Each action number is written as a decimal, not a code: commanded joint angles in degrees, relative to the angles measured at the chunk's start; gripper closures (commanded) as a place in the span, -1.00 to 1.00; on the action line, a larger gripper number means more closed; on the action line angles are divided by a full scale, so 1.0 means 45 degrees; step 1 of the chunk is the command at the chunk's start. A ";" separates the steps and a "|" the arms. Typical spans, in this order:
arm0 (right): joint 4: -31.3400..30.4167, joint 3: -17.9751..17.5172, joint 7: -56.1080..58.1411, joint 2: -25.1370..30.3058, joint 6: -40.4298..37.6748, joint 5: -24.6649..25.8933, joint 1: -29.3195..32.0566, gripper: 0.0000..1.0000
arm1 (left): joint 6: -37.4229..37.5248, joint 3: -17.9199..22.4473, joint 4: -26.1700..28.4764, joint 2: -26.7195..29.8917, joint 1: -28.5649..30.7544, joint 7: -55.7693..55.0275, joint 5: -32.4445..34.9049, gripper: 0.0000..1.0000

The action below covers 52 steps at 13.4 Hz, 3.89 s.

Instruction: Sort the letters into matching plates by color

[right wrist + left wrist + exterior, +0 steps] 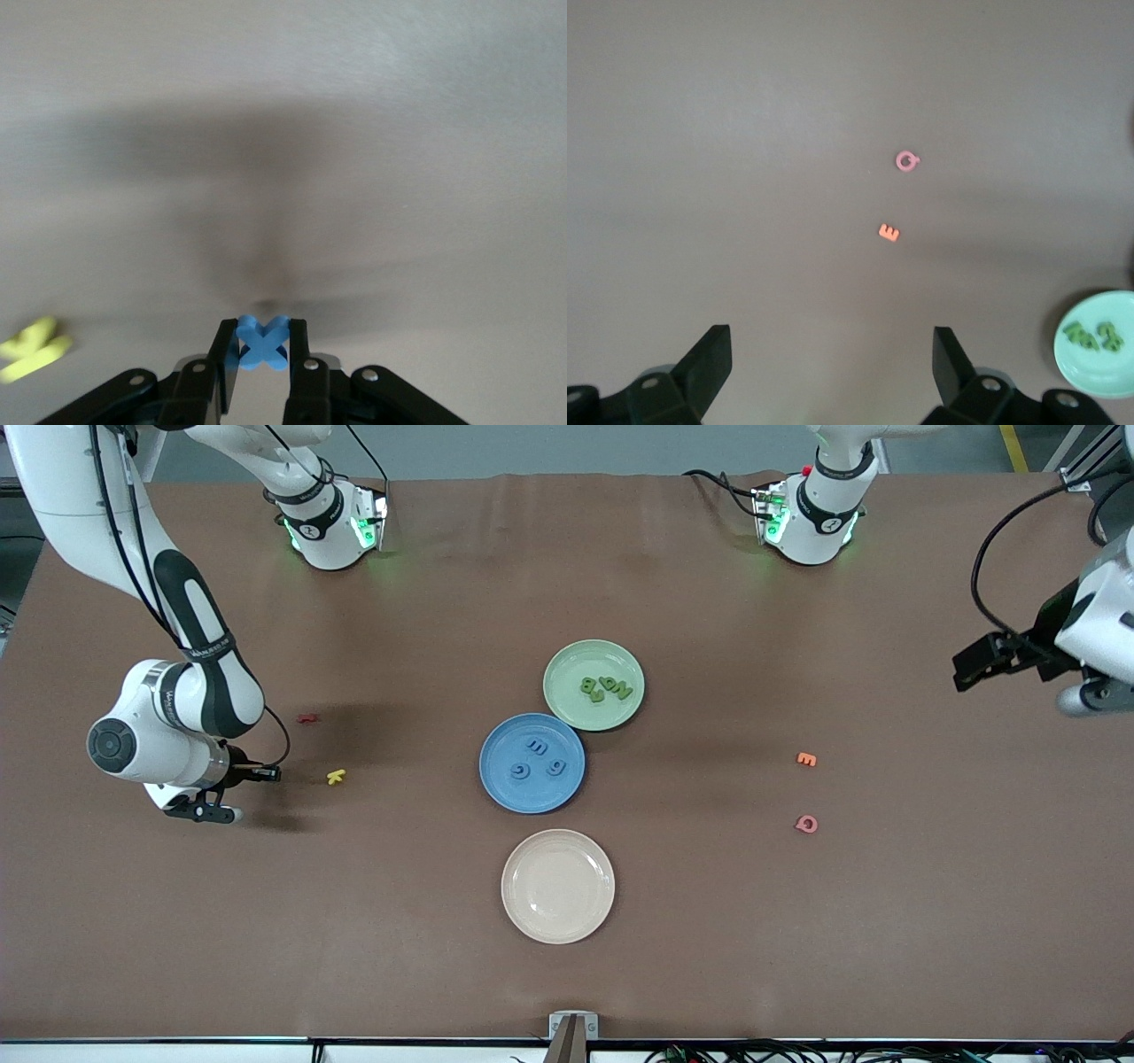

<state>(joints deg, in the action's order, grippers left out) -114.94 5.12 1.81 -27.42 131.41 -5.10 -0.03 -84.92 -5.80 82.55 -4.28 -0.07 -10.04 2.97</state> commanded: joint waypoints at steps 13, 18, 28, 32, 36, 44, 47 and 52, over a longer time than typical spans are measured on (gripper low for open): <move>0.3100 -0.0083 -1.0847 -0.0718 -0.0538 -0.1796 -0.8562 0.82 | -0.0055 0.0311 0.2280 0.2552 -0.0218 0.0999 -0.0484 -1.00; 0.3081 -0.0103 -1.1105 -0.1583 0.0407 -0.1835 -0.9113 0.82 | 0.0023 0.0331 0.2338 0.2571 -0.0218 0.1176 -0.0504 -1.00; 0.3081 -0.0083 -1.1105 -0.1273 -0.0329 -0.1855 -0.9114 -0.98 | 0.0043 0.0214 0.2358 0.2532 -0.0257 0.1176 -0.0504 -1.00; 0.3101 0.0015 -1.0795 0.1514 -0.4483 -0.1797 -0.8259 -0.99 | 0.0159 0.0214 0.2377 0.2591 -0.0257 0.1176 -0.0503 -1.00; 0.2557 0.0015 -0.7191 0.4914 -0.8104 -0.1758 -0.5528 -0.99 | 0.0335 0.0214 0.2377 0.2630 -0.0257 0.1195 -0.0504 -1.00; 0.2920 0.0015 0.0375 0.6601 -0.8460 0.0253 -0.0388 -0.99 | 0.0414 0.0214 0.2377 0.2611 -0.0257 0.1176 -0.0504 -1.00; 0.4521 0.0034 0.0418 0.6407 -0.8499 0.0703 -0.0208 -0.99 | 0.0394 0.0214 0.2397 0.2611 -0.0257 0.1176 -0.0504 -1.00; 0.6049 0.0034 0.0301 0.5976 -0.8479 0.0899 -0.0149 -0.99 | 0.0394 0.0214 0.2397 0.2591 -0.0257 0.1176 -0.0484 -1.00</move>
<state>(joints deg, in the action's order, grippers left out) -90.55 6.01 3.63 1.20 93.92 -2.44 -1.57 -83.61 -4.84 92.38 6.09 -1.47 -5.83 1.67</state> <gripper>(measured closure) 0.000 0.000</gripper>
